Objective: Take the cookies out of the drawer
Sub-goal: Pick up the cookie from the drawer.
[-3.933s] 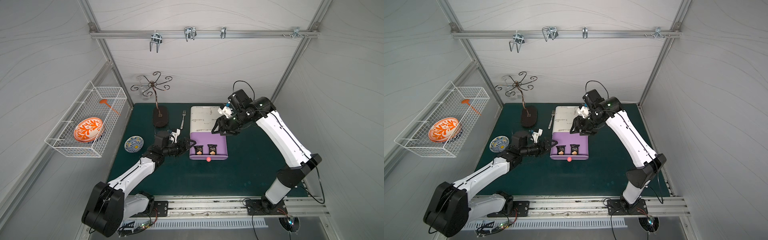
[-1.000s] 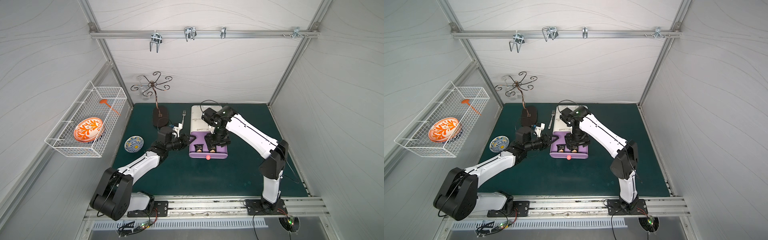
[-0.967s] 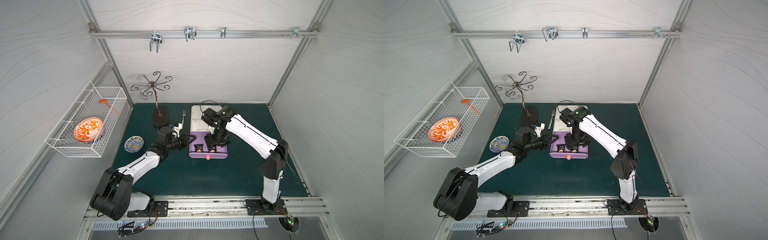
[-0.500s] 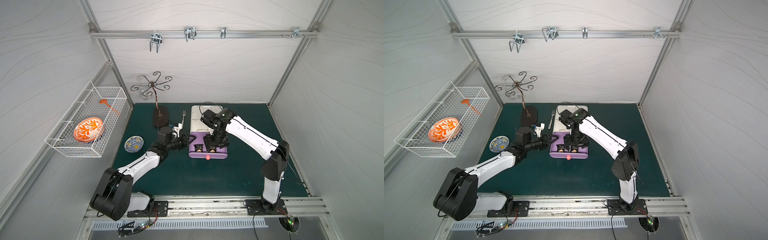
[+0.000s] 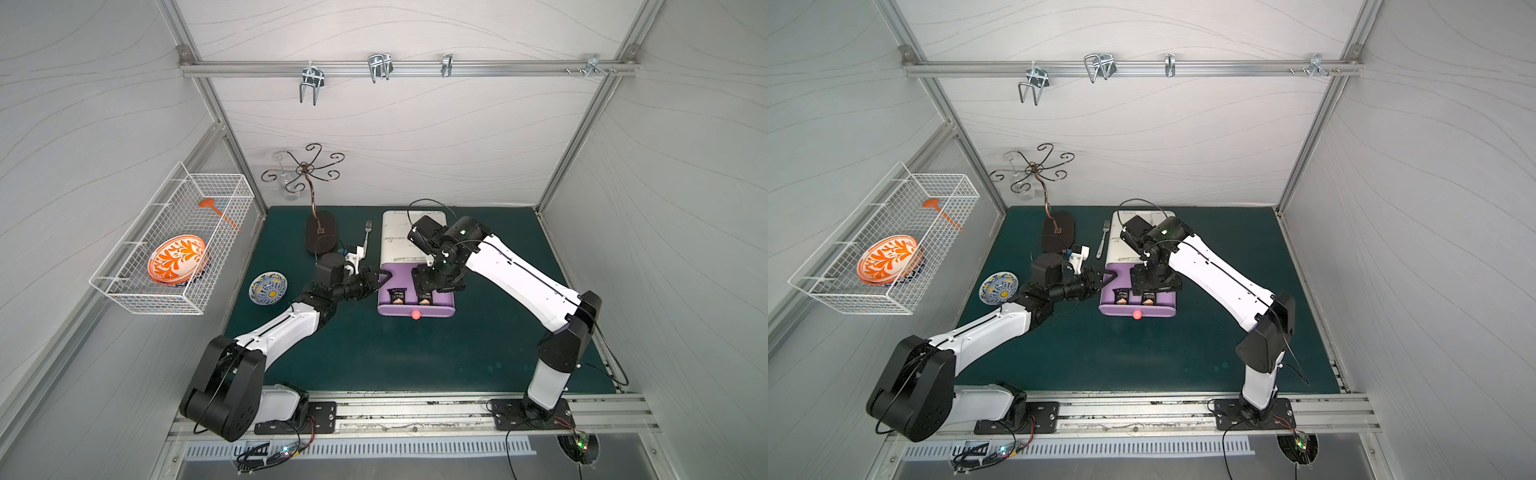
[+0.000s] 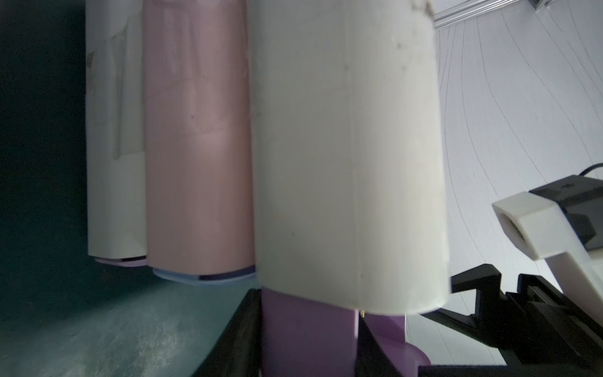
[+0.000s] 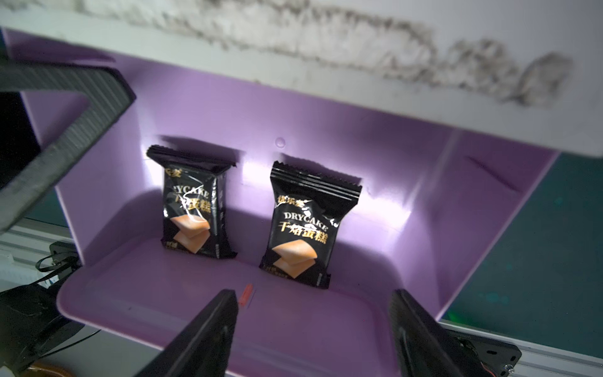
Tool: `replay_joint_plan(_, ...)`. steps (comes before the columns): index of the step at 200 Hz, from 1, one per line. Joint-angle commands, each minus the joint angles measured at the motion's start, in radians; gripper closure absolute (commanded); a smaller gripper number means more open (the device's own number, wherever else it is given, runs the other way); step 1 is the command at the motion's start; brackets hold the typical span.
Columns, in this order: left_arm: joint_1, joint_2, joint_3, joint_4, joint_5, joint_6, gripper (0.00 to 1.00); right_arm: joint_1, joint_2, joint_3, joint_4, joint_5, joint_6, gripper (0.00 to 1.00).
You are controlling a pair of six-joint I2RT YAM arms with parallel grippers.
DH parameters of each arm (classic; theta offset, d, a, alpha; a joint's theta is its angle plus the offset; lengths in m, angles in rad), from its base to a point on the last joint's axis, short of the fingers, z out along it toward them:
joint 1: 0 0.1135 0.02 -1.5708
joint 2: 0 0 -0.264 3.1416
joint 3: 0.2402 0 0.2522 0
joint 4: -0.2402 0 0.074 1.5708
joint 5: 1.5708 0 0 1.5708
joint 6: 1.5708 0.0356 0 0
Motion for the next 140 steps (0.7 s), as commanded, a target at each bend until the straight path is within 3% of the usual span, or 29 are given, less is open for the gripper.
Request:
replay_joint_plan(1, 0.006, 0.018, 0.048, 0.049, -0.057, -0.02, 0.62, 0.014, 0.004, -0.01, -0.021, -0.034, 0.009, 0.22)
replay_joint_plan(140, 0.006, 0.034, 0.05, 0.066, -0.079, -0.031, 0.63, 0.011, 0.075, -0.094, 0.02, -0.064, -0.011, 0.22)
